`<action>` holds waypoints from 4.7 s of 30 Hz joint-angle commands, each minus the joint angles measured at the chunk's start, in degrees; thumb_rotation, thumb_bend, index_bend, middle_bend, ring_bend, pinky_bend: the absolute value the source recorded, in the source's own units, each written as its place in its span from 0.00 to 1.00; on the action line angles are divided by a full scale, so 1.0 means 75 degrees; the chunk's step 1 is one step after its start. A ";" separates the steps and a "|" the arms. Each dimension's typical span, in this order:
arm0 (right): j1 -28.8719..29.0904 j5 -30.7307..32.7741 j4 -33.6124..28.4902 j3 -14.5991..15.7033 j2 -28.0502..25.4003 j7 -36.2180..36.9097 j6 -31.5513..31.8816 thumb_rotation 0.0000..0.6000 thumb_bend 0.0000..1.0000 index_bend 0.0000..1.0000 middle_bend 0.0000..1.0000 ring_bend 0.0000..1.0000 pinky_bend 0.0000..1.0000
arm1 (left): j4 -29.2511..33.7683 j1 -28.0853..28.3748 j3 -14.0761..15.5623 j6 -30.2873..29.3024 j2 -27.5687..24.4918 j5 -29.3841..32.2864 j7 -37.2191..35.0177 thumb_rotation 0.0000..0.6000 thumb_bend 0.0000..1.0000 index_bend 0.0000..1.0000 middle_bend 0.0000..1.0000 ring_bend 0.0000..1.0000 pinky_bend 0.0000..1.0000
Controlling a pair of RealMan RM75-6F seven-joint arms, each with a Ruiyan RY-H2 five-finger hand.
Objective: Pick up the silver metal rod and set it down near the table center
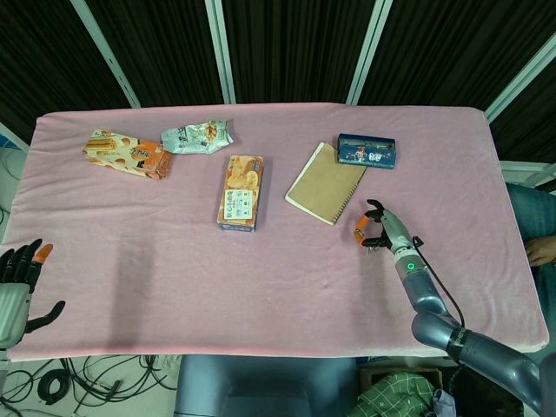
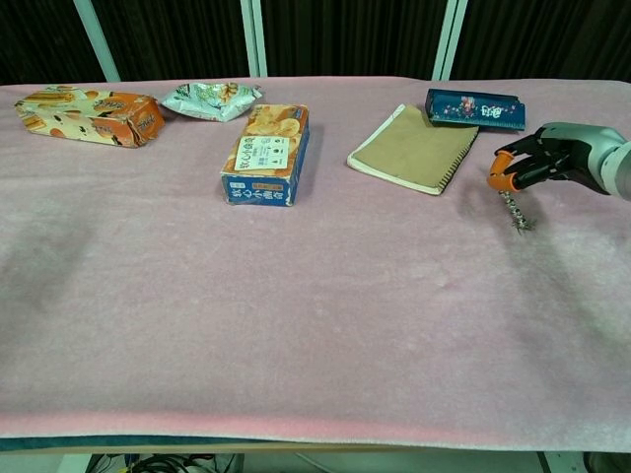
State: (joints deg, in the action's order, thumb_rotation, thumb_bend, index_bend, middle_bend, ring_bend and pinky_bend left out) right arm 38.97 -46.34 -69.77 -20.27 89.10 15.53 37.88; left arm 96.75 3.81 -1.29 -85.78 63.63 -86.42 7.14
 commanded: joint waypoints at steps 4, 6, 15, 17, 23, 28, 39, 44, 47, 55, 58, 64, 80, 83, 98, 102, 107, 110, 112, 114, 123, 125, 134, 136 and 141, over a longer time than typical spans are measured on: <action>-0.0060 -0.0086 -0.0211 -0.0007 -0.0128 -0.0008 0.0077 1.00 0.36 0.63 0.05 0.13 0.17 | -0.0004 -0.0002 -0.0003 -0.0007 0.0006 0.0005 0.0007 1.00 0.22 0.07 0.00 0.00 0.00; -0.0066 -0.0077 -0.0252 -0.0009 -0.0146 -0.0011 0.0079 1.00 0.36 0.63 0.05 0.13 0.17 | -0.0003 0.0003 0.0003 0.0006 0.0008 0.0000 0.0014 1.00 0.22 0.07 0.00 0.00 0.00; -0.0068 -0.0146 -0.0530 0.0000 -0.0231 -0.0068 0.0130 1.00 0.36 0.63 0.05 0.13 0.17 | -0.0009 0.0005 -0.0008 0.0003 0.0016 0.0015 0.0024 1.00 0.22 0.07 0.00 0.00 0.00; -0.0051 -0.0154 -0.0589 0.0021 -0.0256 -0.0134 0.0146 1.00 0.37 0.63 0.05 0.13 0.17 | -0.0013 0.0009 -0.0006 0.0011 0.0019 0.0015 0.0028 1.00 0.22 0.07 0.00 0.00 0.00; -0.0023 -0.0052 -0.0591 0.0022 -0.0218 -0.0172 0.0166 1.00 0.37 0.64 0.05 0.13 0.17 | -0.0006 -0.0003 0.0001 -0.0015 0.0003 -0.0008 0.0005 1.00 0.22 0.07 0.00 0.00 0.00; -0.0034 -0.0019 -0.0573 0.0033 -0.0187 -0.0151 0.0172 1.00 0.36 0.65 0.05 0.13 0.17 | -0.0014 -0.0001 0.0000 -0.0003 0.0002 0.0002 -0.0012 1.00 0.22 0.07 0.00 0.00 0.00; -0.0133 -0.0391 -0.1228 0.0102 -0.0371 -0.0136 0.0313 1.00 0.36 0.65 0.05 0.13 0.17 | -0.0015 0.0009 -0.0005 0.0010 0.0017 0.0012 0.0015 1.00 0.22 0.07 0.00 0.00 0.00; -0.0114 -0.0656 -0.1913 0.0285 -0.0458 -0.0420 0.0449 1.00 0.36 0.65 0.05 0.13 0.17 | -0.0012 0.0002 -0.0005 -0.0006 0.0009 0.0006 -0.0001 1.00 0.22 0.07 0.00 0.00 0.00; -0.0076 -0.0688 -0.2218 0.0400 -0.0459 -0.0630 0.0514 1.00 0.36 0.65 0.05 0.13 0.17 | -0.0014 -0.0003 -0.0006 -0.0019 -0.0001 -0.0001 -0.0023 1.00 0.22 0.07 0.00 0.00 0.00; 0.0188 -0.0501 -0.2852 0.0661 -0.0183 -0.1446 0.0859 1.00 0.36 0.65 0.05 0.13 0.17 | -0.0012 -0.0014 0.0002 -0.0040 -0.0032 -0.0027 -0.0095 1.00 0.22 0.07 0.00 0.00 0.00; 0.0331 -0.0355 -0.2899 0.0672 0.0019 -0.1737 0.1025 1.00 0.36 0.65 0.05 0.13 0.17 | -0.0012 -0.0021 0.0003 -0.0060 -0.0045 -0.0046 -0.0132 1.00 0.22 0.07 0.00 0.00 0.00; 0.0618 0.0073 -0.2798 0.0740 0.0451 -0.2304 0.1219 1.00 0.36 0.65 0.05 0.13 0.17 | -0.0014 -0.0020 0.0007 -0.0061 -0.0070 -0.0065 -0.0203 1.00 0.22 0.07 0.00 0.00 0.00; 0.1099 0.0385 -0.2260 0.0938 0.1249 -0.3410 0.1651 1.00 0.36 0.63 0.05 0.13 0.17 | -0.0030 -0.0010 0.0017 -0.0018 -0.0094 -0.0066 -0.0294 1.00 0.22 0.07 0.00 0.00 0.00; 0.1124 0.0361 -0.2301 0.0997 0.1281 -0.3544 0.1655 1.00 0.35 0.51 0.05 0.12 0.17 | -0.0027 0.0000 0.0022 0.0005 -0.0078 -0.0063 -0.0258 1.00 0.22 0.07 0.00 0.00 0.00; 0.1164 0.0588 -0.2712 0.1066 0.1282 -0.4075 0.1847 1.00 0.24 0.06 0.02 0.08 0.16 | 0.0006 -0.0036 -0.0042 -0.0051 -0.0078 0.0073 -0.0181 1.00 0.22 0.07 0.00 0.00 0.00; 0.1037 0.0354 -0.3241 0.1070 0.0827 -0.4150 0.2072 1.00 0.24 0.06 0.02 0.07 0.16 | 0.0003 -0.0038 -0.0042 -0.0052 -0.0056 0.0082 -0.0124 1.00 0.22 0.07 0.00 0.00 0.00; 0.0744 -0.0061 -0.4345 0.1023 -0.0261 -0.4328 0.2605 1.00 0.24 0.06 0.02 0.07 0.16 | 0.0007 -0.0041 -0.0047 -0.0065 -0.0019 0.0089 -0.0031 1.00 0.22 0.07 0.00 0.00 0.00; 0.0487 -0.0337 -0.5081 0.1047 -0.1215 -0.4507 0.2955 1.00 0.24 0.06 0.02 0.07 0.15 | 0.0024 -0.0046 -0.0041 -0.0073 -0.0016 0.0080 -0.0009 1.00 0.22 0.07 0.00 0.00 0.00; 0.0274 -0.0494 -0.5497 0.1062 -0.1905 -0.4571 0.3183 1.00 0.24 0.06 0.02 0.08 0.15 | 0.0031 -0.0049 -0.0035 -0.0067 -0.0023 0.0079 -0.0017 1.00 0.22 0.07 0.00 0.00 0.00; 0.0078 -0.0604 -0.5832 0.1057 -0.2458 -0.4460 0.3282 1.00 0.24 0.06 0.02 0.08 0.15 | 0.0039 -0.0046 -0.0028 -0.0060 -0.0034 0.0066 -0.0040 1.00 0.22 0.07 0.00 0.00 0.00; -0.1884 -0.3030 -0.6530 0.1912 -0.4705 -0.2479 0.4136 1.00 0.24 0.06 0.02 0.08 0.15 | 0.0054 0.0008 -0.0002 0.0050 -0.0102 0.0016 -0.0191 1.00 0.22 0.07 0.00 0.00 0.00; -0.2332 -0.3639 -0.6355 0.2301 -0.4832 -0.2297 0.4449 1.00 0.23 0.04 0.02 0.08 0.15 | 0.0045 0.0025 -0.0002 0.0088 -0.0113 0.0027 -0.0202 1.00 0.22 0.07 0.00 0.00 0.00; -0.3662 -0.5122 -0.5332 0.3035 -0.4029 -0.3249 0.6065 1.00 0.20 0.01 0.02 0.08 0.15 | 0.0242 -0.0073 0.0148 0.0044 -0.0252 -0.0084 -0.0331 1.00 0.22 0.06 0.00 0.00 0.00; -0.3760 -0.5231 -0.5155 0.2948 -0.3839 -0.3526 0.6321 1.00 0.20 0.01 0.01 0.08 0.15 | 0.0376 -0.0085 0.0171 0.0112 -0.0317 0.0001 -0.0305 1.00 0.22 0.06 0.00 0.00 0.00; -0.3954 -0.5524 -0.4743 0.2739 -0.3428 -0.4080 0.6859 1.00 0.19 0.01 0.01 0.07 0.15 | 0.0549 -0.0136 0.0225 0.0058 -0.0407 -0.0067 -0.0263 1.00 0.22 0.06 0.00 0.00 0.00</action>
State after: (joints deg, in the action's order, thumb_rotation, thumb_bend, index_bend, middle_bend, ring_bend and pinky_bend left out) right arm 10.05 -86.98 -106.35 0.84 62.37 -13.91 88.36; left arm 100.74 2.89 0.30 -85.22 60.66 -86.78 5.12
